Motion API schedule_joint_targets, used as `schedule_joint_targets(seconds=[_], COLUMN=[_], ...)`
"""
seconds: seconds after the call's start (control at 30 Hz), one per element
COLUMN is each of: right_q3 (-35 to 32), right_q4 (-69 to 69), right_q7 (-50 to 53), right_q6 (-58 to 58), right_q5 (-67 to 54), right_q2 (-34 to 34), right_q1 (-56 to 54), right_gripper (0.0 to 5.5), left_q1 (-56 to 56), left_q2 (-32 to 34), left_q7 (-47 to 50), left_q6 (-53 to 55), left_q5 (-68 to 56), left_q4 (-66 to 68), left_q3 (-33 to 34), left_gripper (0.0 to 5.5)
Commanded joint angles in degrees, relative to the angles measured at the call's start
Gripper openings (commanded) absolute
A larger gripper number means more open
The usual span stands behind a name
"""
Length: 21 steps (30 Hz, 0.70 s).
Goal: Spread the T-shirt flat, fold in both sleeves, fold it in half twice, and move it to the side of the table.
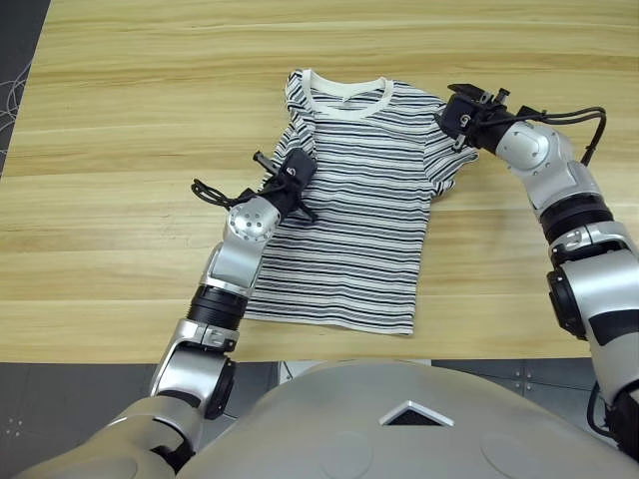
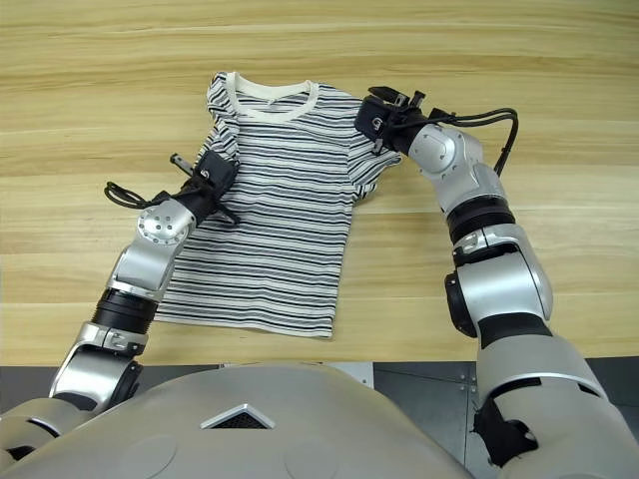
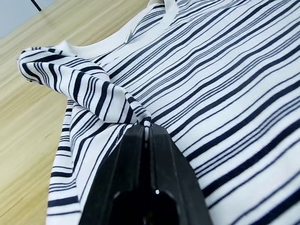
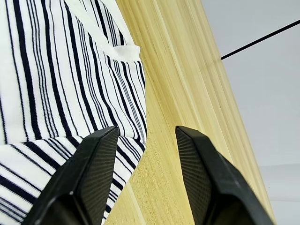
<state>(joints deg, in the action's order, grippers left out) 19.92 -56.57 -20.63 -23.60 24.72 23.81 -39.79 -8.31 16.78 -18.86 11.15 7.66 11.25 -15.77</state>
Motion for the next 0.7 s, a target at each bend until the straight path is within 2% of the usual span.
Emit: schedule_joint_targets(seconds=[0.03, 0.3, 0.4, 0.53, 0.6, 0.7], right_q3=[0.3, 0.3, 0.3, 0.3, 0.4, 0.4], right_q4=[0.0, 0.4, 0.4, 0.3, 0.2, 0.1], right_q7=[-0.1, -0.2, -0.2, -0.3, -0.2, -0.2], right_q6=[-0.2, -0.3, -0.3, -0.2, -0.2, -0.2], right_q5=[0.4, 0.3, 0.3, 0.3, 0.3, 0.3], right_q2=[0.0, 0.0, -0.1, -0.3, -0.3, -0.3], right_q1=[-0.9, -0.6, -0.6, -0.7, -0.7, -0.8], right_gripper=[2.28, 2.28, 2.28, 2.28, 2.28, 2.28], left_q1=[1.1, 2.3, 2.3, 0.4, -0.3, -3.0], left_q2=[1.2, 3.8, 5.6, 4.1, 3.3, 2.6], left_q7=[-1.9, -2.8, -0.8, 7.5, 8.7, 11.5], left_q6=[-1.1, -6.7, -16.1, -25.9, -29.6, -29.7], left_q5=[1.7, 7.2, 10.3, 9.2, 6.7, 5.9], left_q4=[0.9, 1.4, 0.0, -3.8, -5.5, -4.5], left_q3=[-1.6, -5.4, -6.7, -0.7, 1.9, 5.7], left_gripper=[0.77, 2.16, 2.52, 2.55, 2.55, 2.55])
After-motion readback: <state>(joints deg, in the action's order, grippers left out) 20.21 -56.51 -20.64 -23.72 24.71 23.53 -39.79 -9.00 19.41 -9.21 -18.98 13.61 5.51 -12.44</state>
